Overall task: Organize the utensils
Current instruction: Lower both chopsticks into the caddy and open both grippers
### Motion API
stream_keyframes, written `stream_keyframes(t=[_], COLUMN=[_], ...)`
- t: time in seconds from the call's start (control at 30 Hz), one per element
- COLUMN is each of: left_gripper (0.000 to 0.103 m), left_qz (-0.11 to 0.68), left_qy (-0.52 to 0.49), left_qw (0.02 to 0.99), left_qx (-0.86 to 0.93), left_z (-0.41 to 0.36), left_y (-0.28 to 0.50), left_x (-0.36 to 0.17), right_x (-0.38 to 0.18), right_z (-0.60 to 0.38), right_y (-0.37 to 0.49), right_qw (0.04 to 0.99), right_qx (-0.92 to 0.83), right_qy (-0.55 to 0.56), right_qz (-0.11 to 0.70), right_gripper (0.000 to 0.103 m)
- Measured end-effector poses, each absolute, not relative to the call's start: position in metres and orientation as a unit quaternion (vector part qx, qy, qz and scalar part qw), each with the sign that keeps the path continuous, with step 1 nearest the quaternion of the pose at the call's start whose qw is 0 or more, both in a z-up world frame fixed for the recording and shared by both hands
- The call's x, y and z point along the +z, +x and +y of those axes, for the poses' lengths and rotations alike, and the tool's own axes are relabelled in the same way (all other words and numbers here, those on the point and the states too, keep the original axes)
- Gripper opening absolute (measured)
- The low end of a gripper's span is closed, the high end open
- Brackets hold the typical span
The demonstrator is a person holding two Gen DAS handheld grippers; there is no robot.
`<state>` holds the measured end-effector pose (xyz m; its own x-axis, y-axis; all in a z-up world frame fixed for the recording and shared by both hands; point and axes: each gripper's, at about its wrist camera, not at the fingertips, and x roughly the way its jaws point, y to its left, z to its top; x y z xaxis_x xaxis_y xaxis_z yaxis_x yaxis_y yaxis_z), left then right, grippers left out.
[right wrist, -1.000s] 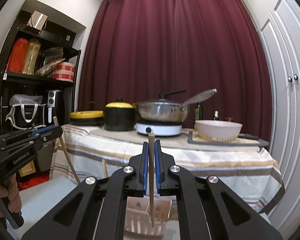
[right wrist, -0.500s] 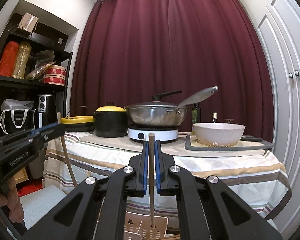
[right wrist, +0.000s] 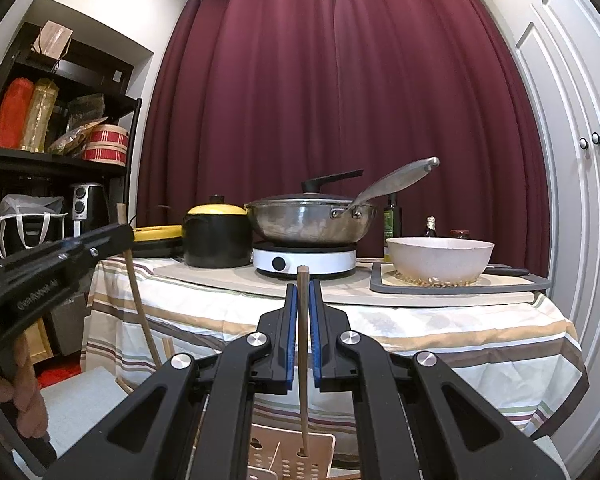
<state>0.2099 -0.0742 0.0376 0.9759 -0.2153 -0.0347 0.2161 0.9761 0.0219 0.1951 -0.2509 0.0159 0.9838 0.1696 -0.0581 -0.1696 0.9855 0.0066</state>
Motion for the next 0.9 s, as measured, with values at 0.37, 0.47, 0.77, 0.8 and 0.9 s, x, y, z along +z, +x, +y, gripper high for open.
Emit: stream_keyframes(t=[0.37,0.47,0.77,0.8,0.9], left_gripper=[0.006,0.006,0.006,0.007,0.007], left_qz=[0.053,0.063,0.096,0.101,0.109], left_qy=[0.011,0.013,0.019,0.019,0.019], left_qw=[0.995,0.994,0.991,0.99,0.99], left_qx=[-0.088,-0.087,-0.092,-0.093,-0.092], left_z=[-0.065,-0.065,-0.068,-0.068,-0.068], left_y=[0.235,0.239,0.249,0.25,0.252], left_x=[0.0,-0.009,-0.033,-0.035,-0.04], right_x=[-0.015,-0.023,-0.045,-0.046,-0.051], right_z=[-0.251,-0.251,-0.245,-0.245,-0.244], right_y=[0.214,0.22,0.227,0.227,0.23], right_qw=[0.994,0.993,0.99,0.99,0.989], right_qx=[0.085,0.085,0.089,0.089,0.088], right_qy=[0.006,0.008,0.004,0.004,0.003], right_qz=[0.065,0.078,0.107,0.11,0.119], right_gripper=[0.007,0.007,0.007,0.007,0.007])
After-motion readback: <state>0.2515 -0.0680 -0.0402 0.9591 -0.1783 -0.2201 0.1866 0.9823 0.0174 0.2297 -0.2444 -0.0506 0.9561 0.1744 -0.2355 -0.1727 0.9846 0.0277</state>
